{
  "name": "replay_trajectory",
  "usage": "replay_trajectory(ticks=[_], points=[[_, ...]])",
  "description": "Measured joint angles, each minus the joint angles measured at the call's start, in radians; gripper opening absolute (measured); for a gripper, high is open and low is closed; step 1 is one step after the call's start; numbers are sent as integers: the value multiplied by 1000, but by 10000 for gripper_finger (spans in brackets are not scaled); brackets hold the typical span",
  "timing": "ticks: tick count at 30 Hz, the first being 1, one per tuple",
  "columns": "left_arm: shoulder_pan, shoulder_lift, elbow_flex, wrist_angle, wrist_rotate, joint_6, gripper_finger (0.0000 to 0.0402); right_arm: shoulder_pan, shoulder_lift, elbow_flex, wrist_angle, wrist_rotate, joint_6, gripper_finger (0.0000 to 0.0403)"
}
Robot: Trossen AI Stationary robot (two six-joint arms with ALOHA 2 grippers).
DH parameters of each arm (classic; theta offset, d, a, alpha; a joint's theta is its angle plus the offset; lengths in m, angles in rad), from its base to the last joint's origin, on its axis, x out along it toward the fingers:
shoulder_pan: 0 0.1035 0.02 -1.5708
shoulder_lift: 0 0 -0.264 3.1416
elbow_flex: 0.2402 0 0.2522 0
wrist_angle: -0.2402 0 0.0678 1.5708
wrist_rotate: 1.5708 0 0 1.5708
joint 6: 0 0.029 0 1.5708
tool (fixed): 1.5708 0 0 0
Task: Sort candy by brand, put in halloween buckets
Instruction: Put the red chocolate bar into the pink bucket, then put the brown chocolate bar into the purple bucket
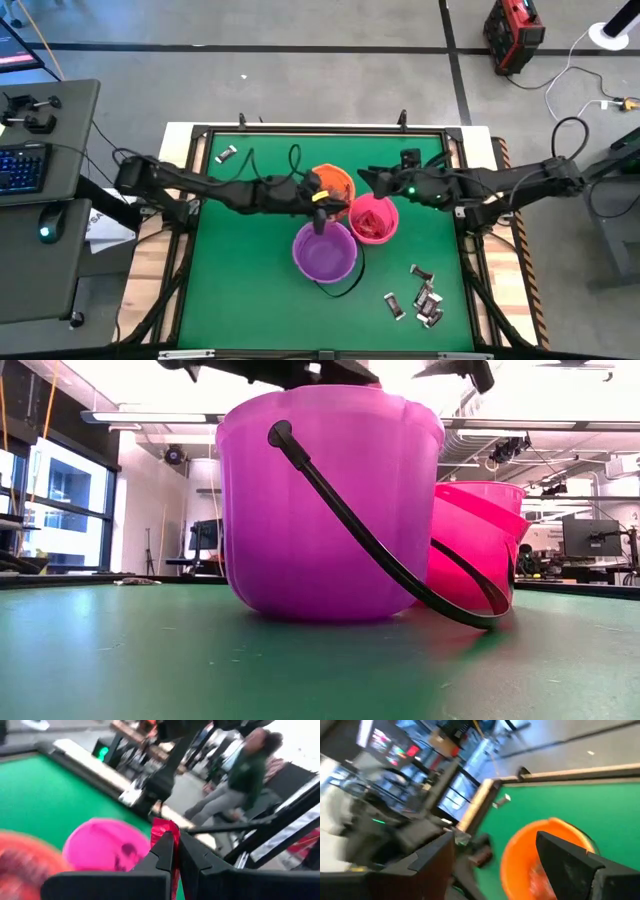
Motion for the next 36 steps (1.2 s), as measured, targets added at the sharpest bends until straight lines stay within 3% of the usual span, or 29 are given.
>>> replay_trajectory(ticks=[4, 11, 20, 24, 28, 32, 36], points=[[6, 92, 25, 174, 16, 60, 0, 0, -7, 0, 51, 0, -60, 273], [6, 252, 157, 200, 5, 221, 17, 0, -6, 0, 39, -1, -80, 273], [20, 348, 271, 96, 13, 289, 130, 0, -10, 0, 37, -2, -102, 273], [55, 271, 279, -142, 125, 282, 180, 4, -44, 0, 26, -28, -138, 273], [116, 129, 284, -347, 228, 325, 200, 36, -103, 0, -81, -63, -161, 273], [169, -17, 269, -508, 202, 418, 202, 117, -121, 0, -321, -81, -24, 273], [229, -200, 147, -477, 156, 417, 202, 280, -68, -13, -572, -196, 221, 273]])
